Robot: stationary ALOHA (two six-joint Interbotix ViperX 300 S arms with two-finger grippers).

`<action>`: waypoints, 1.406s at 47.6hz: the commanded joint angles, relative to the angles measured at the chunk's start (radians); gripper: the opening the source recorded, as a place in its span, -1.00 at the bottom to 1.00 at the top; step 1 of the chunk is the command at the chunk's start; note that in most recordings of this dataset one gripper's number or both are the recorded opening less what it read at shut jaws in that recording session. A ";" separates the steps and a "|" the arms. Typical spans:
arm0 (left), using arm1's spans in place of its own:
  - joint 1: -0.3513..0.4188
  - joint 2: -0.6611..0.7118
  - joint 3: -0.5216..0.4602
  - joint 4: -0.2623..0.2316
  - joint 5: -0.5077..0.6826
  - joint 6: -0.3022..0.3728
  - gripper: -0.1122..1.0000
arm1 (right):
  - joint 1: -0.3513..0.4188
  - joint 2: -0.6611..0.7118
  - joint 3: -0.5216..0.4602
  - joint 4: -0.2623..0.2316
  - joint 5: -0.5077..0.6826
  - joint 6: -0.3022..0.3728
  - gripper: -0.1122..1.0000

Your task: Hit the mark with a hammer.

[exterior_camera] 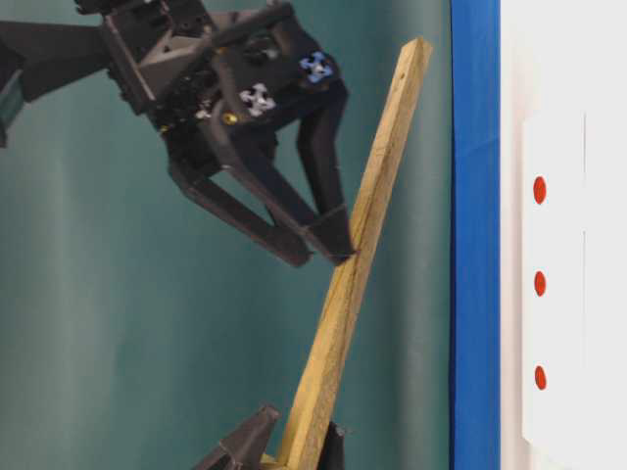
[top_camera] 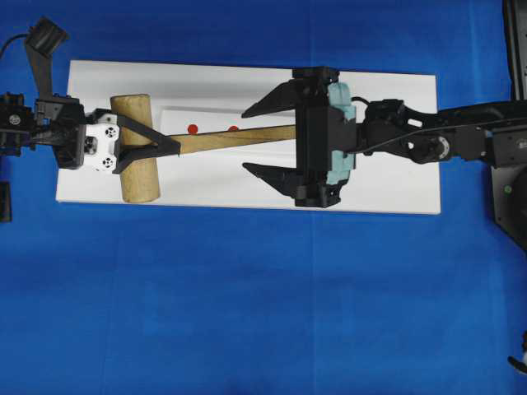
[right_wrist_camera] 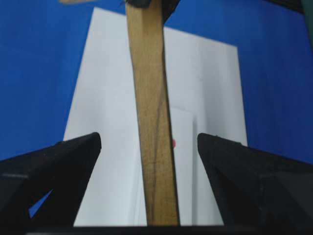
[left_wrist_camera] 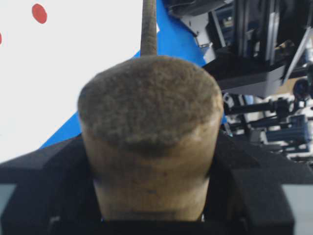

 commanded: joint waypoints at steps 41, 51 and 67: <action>-0.040 -0.014 -0.063 0.003 -0.003 0.008 -0.03 | -0.006 0.051 -0.038 -0.003 0.034 -0.025 -0.69; -0.021 -0.014 -0.061 0.005 -0.002 0.025 -0.03 | -0.006 0.051 -0.044 -0.002 0.077 -0.023 -0.69; -0.020 -0.014 -0.061 0.005 0.031 0.129 -0.02 | -0.006 0.051 -0.044 0.000 0.080 -0.020 -0.69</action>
